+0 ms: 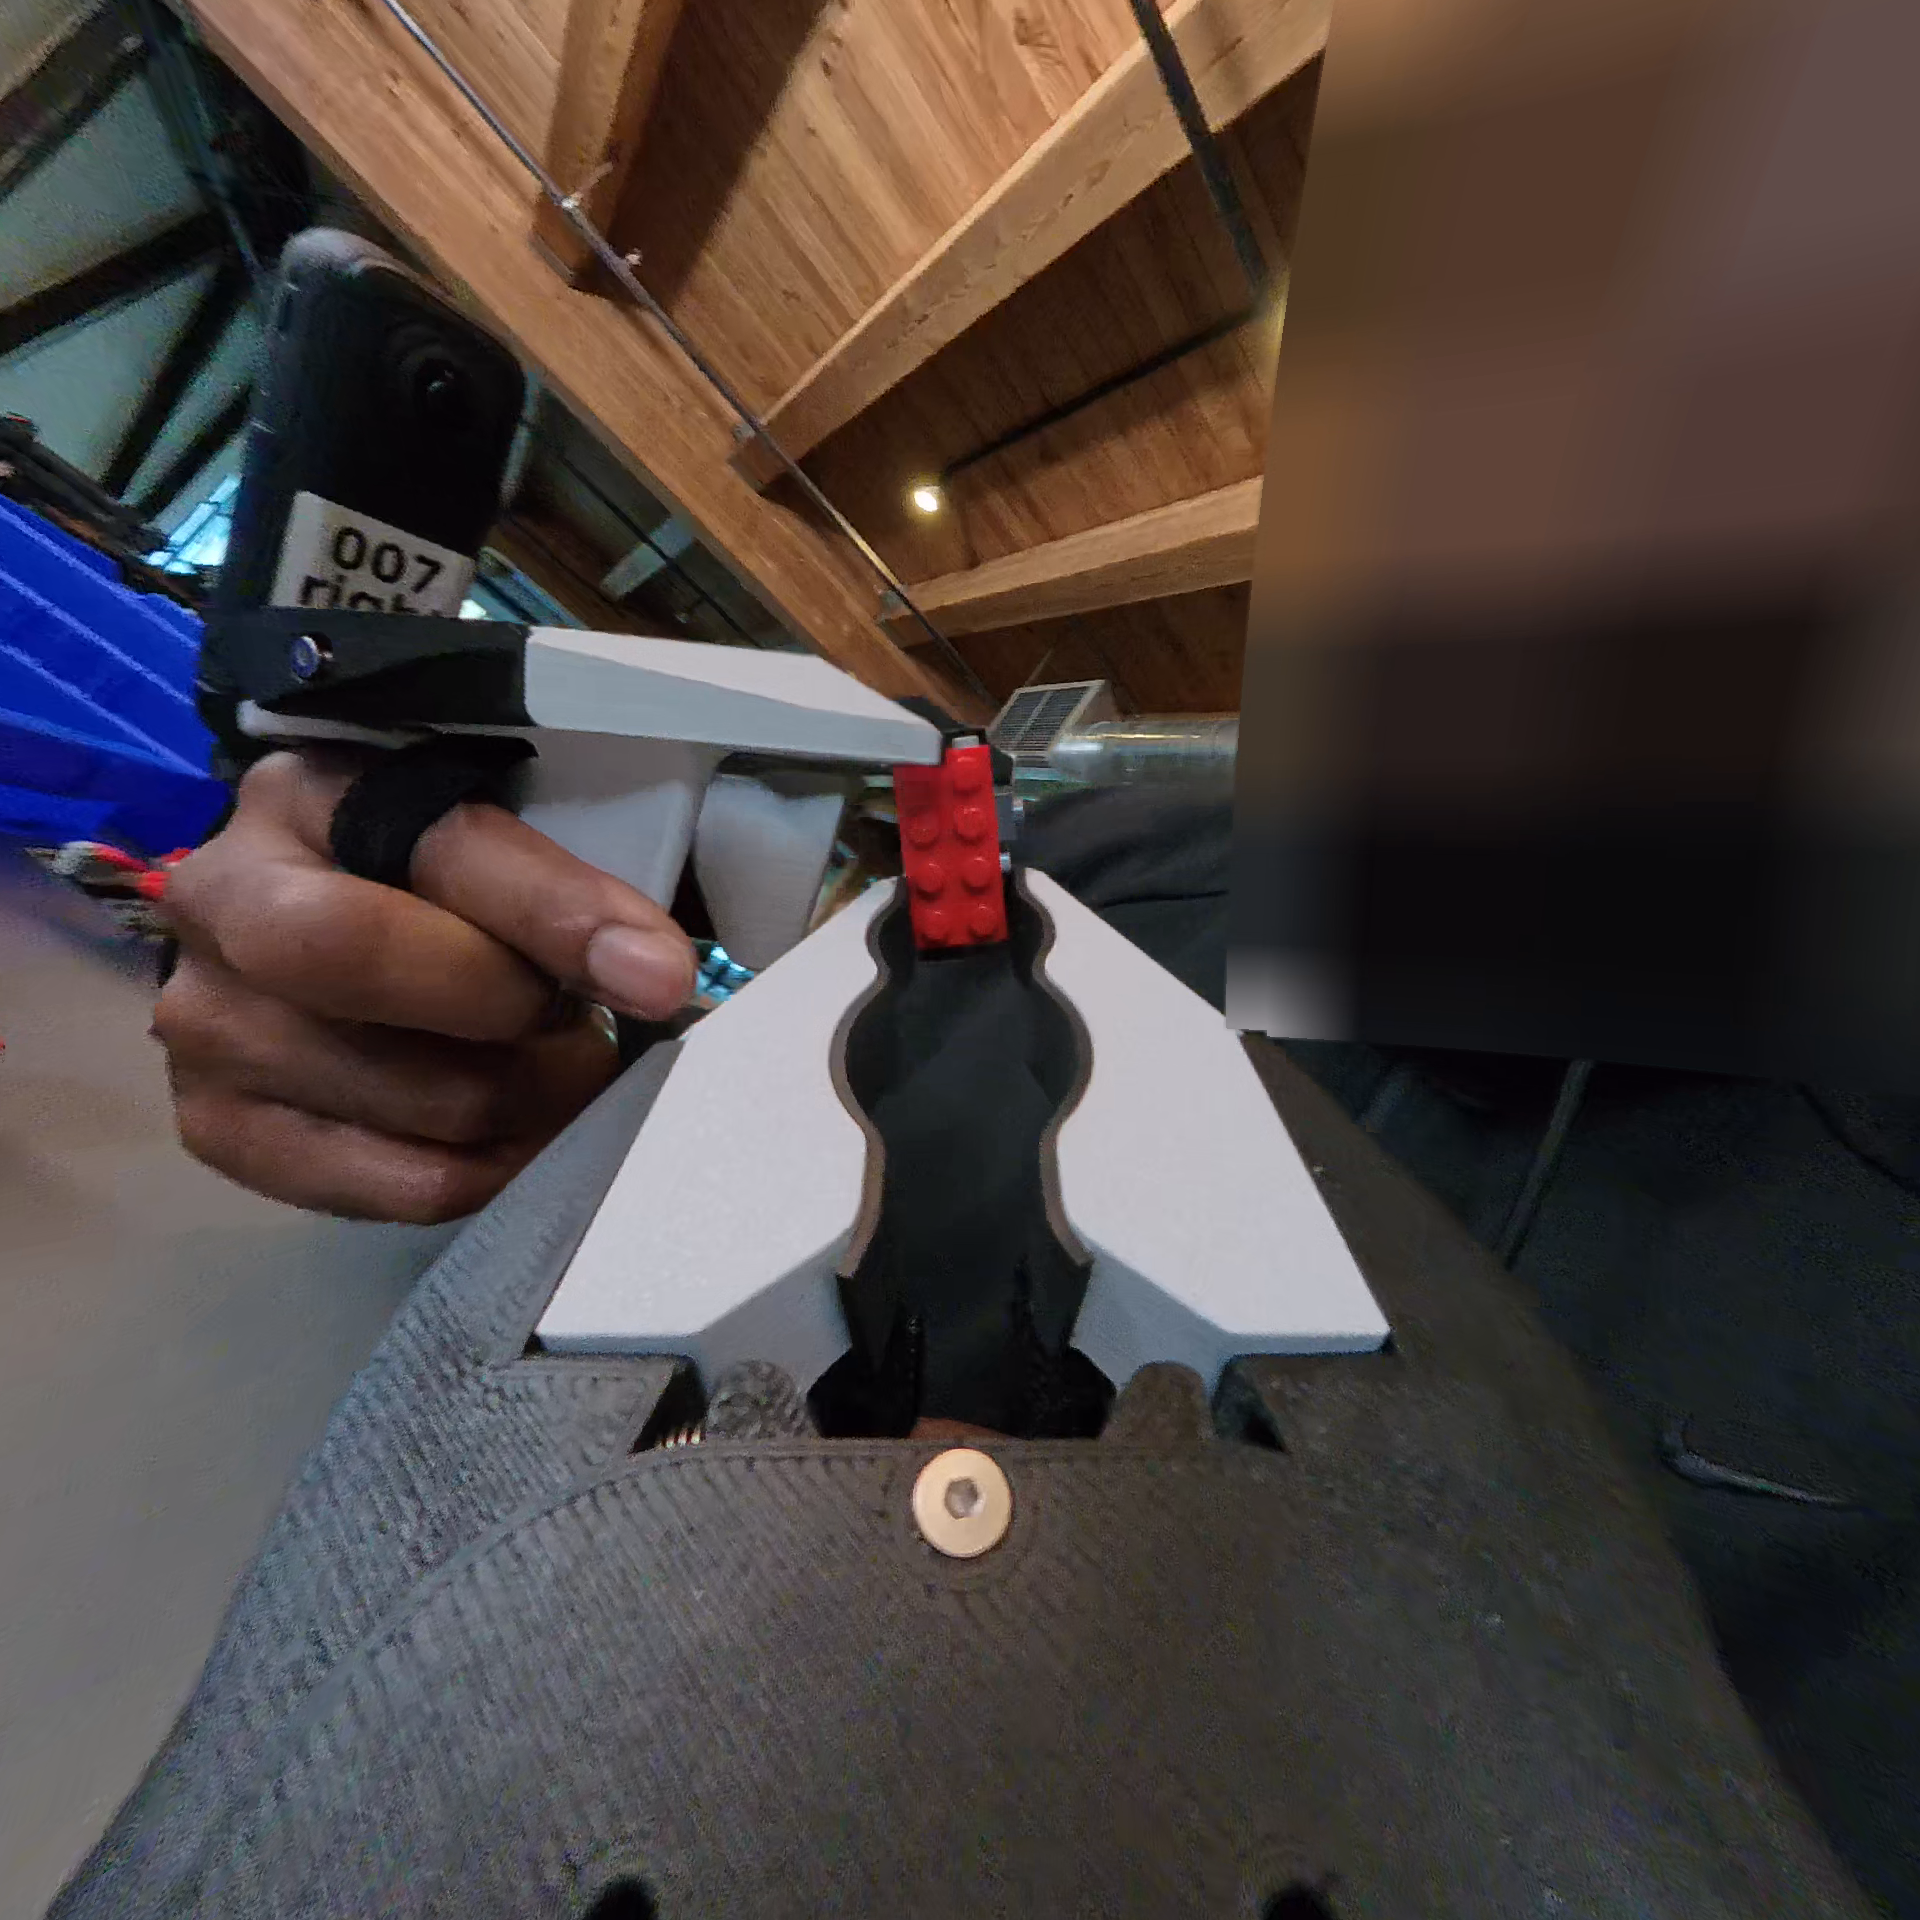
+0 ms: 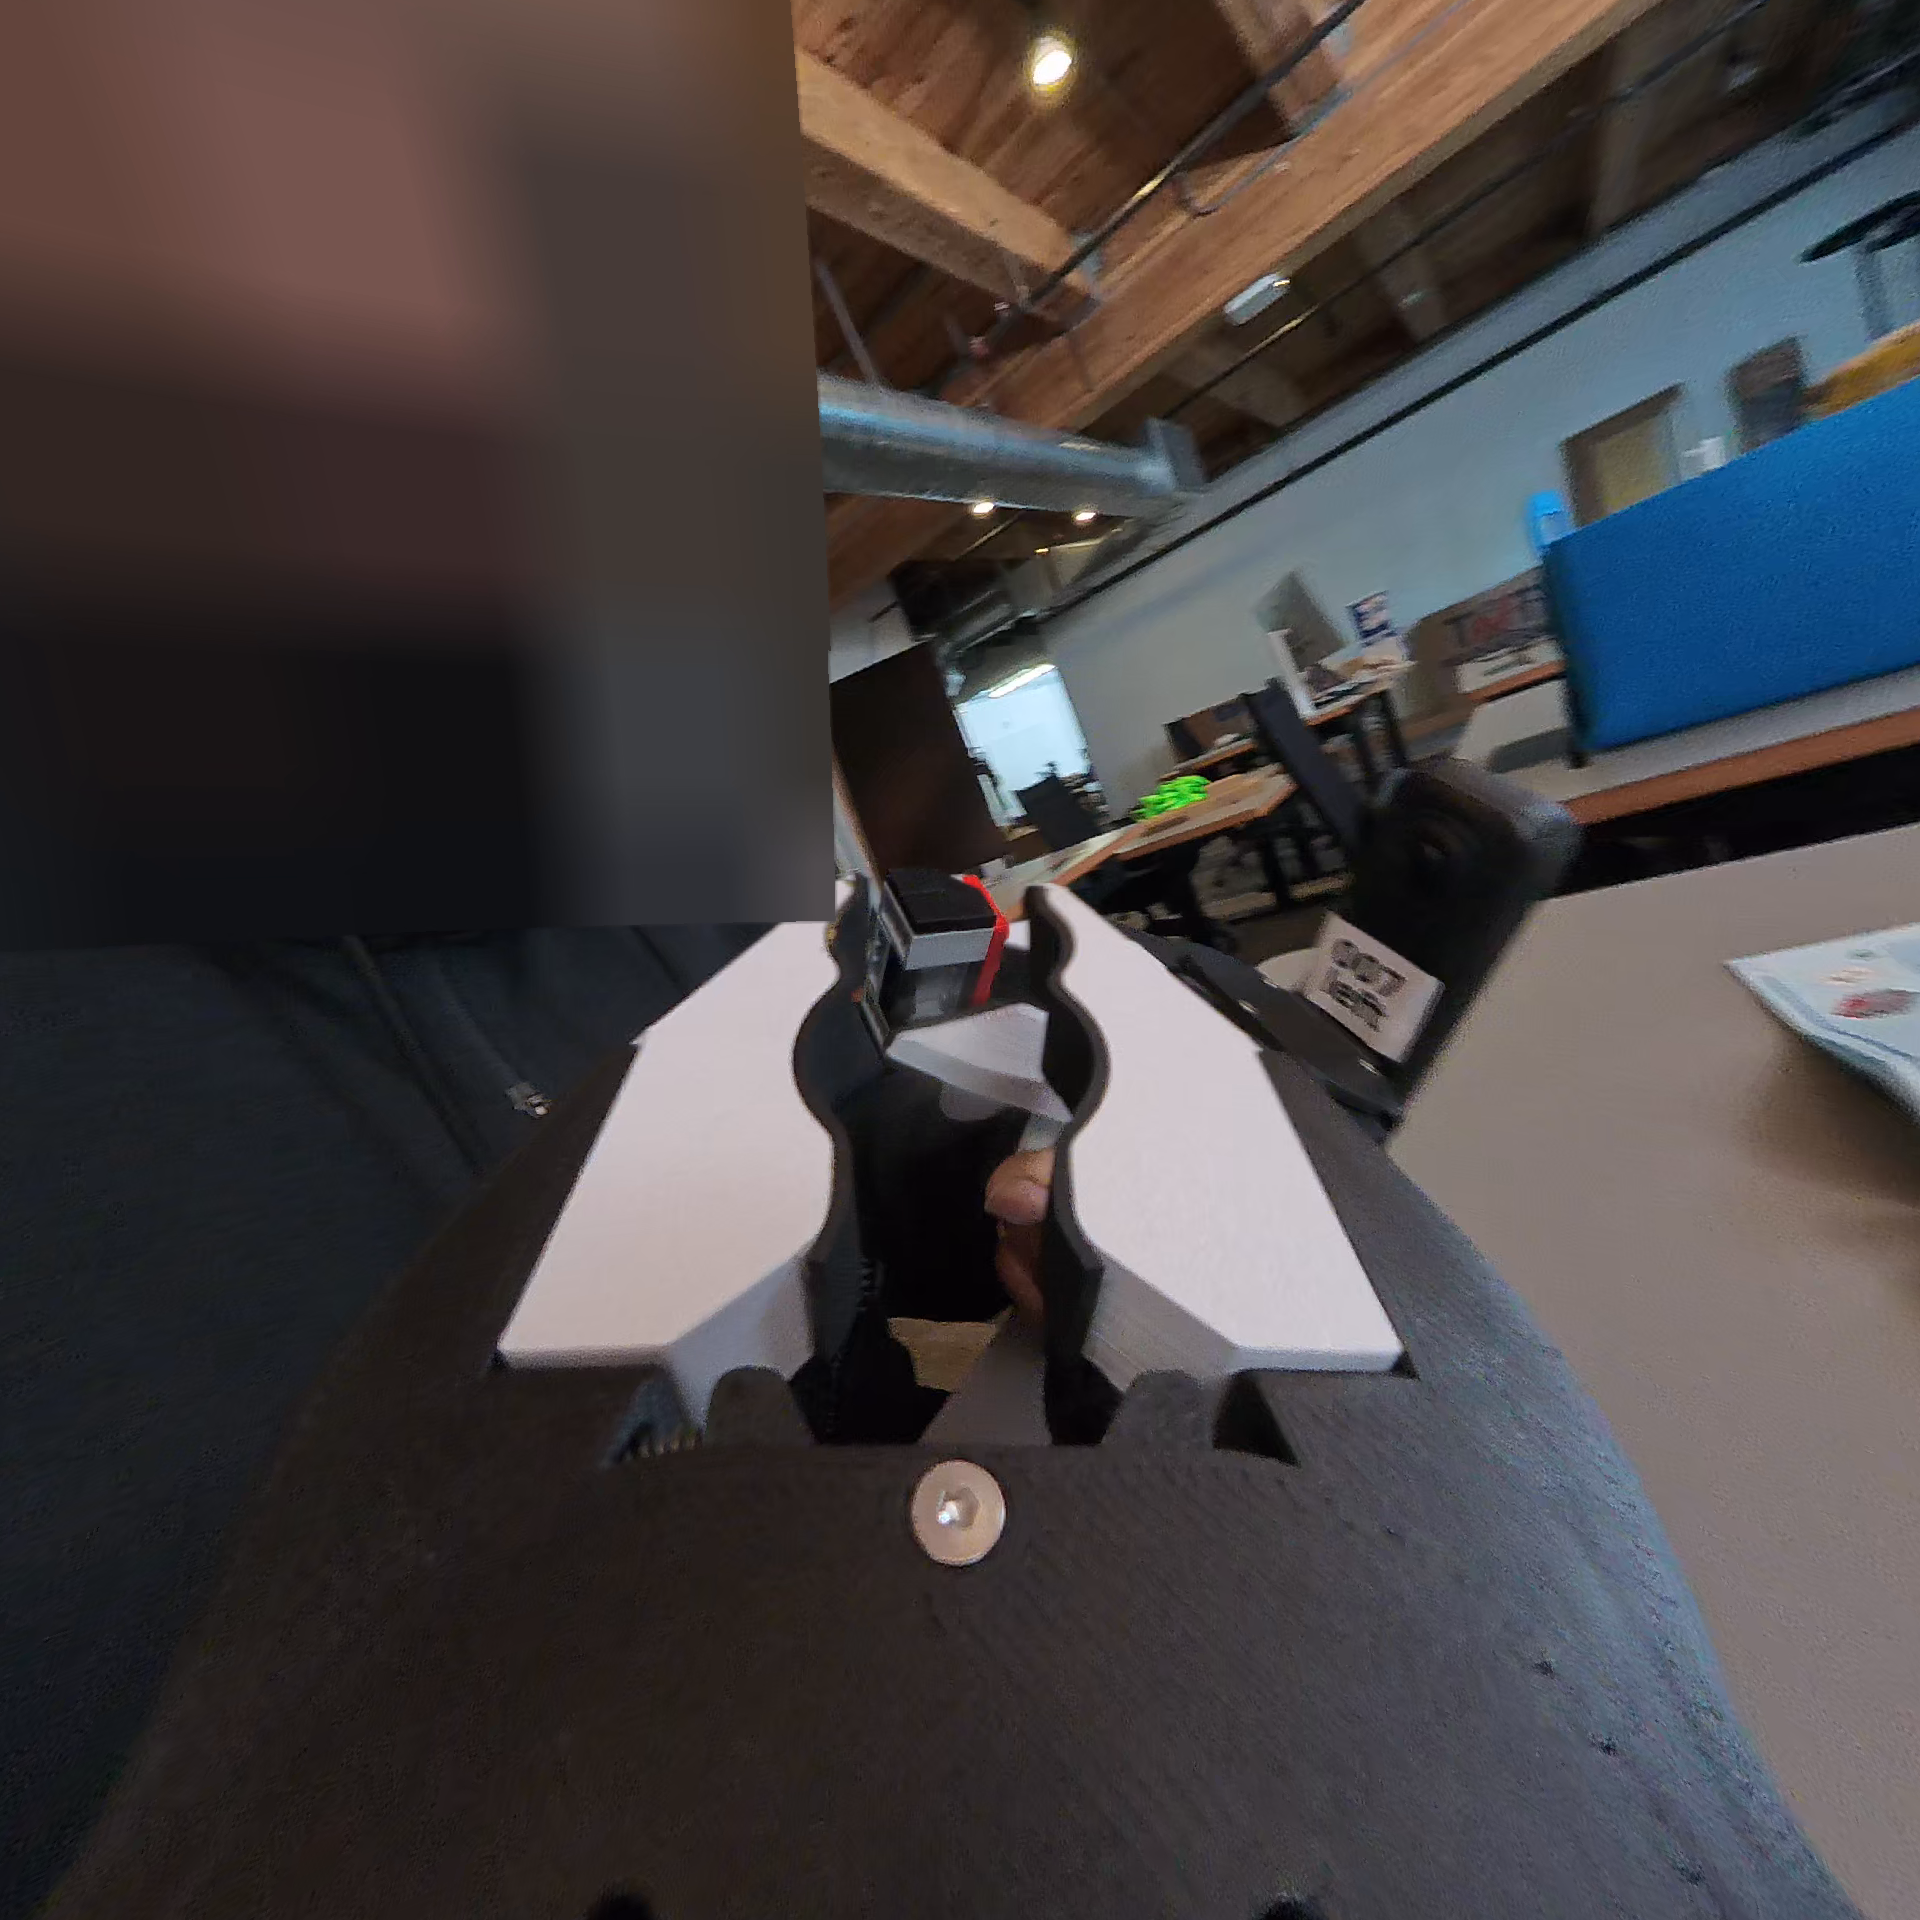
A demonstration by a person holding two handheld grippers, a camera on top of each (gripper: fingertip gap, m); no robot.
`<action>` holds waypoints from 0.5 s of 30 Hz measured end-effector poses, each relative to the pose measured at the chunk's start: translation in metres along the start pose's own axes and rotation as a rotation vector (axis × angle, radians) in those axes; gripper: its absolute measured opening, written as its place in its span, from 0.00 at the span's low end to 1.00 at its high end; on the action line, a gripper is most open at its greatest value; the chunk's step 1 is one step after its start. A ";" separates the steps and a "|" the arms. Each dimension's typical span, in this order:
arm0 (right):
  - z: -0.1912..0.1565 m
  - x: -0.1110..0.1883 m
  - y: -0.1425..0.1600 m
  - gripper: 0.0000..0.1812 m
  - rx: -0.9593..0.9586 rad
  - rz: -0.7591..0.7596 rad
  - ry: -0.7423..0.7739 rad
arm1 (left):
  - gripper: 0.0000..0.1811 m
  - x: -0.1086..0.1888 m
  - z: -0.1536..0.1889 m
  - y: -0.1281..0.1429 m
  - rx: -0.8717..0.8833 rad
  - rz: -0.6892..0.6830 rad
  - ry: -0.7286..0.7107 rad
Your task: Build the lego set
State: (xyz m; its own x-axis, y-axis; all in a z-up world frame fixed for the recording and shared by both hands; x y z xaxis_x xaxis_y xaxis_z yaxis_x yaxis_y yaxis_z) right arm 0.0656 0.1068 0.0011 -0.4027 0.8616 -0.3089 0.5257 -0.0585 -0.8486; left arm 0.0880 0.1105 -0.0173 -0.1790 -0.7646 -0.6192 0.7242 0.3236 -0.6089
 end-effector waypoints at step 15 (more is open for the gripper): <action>0.058 0.006 0.005 0.18 0.088 -0.103 0.437 | 0.09 0.054 -0.039 -0.031 -0.413 -0.118 -0.678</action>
State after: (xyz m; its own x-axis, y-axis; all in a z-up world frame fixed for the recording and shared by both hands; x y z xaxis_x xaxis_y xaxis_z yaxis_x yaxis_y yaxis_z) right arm 0.0224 0.0820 -0.0299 -0.0855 0.9960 -0.0268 0.4261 0.0122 -0.9046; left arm 0.0301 0.0805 -0.0512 0.3009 -0.9358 -0.1838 0.3971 0.2982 -0.8680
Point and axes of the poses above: each gripper's, where its closed fingertips meet, x back along the fingers, y out of its underside, z = x × y across the jaws, the point moved 1 cm from there along x, back along the fingers, and after that the axes turned 7 degrees about y, right-handed, at the moved point
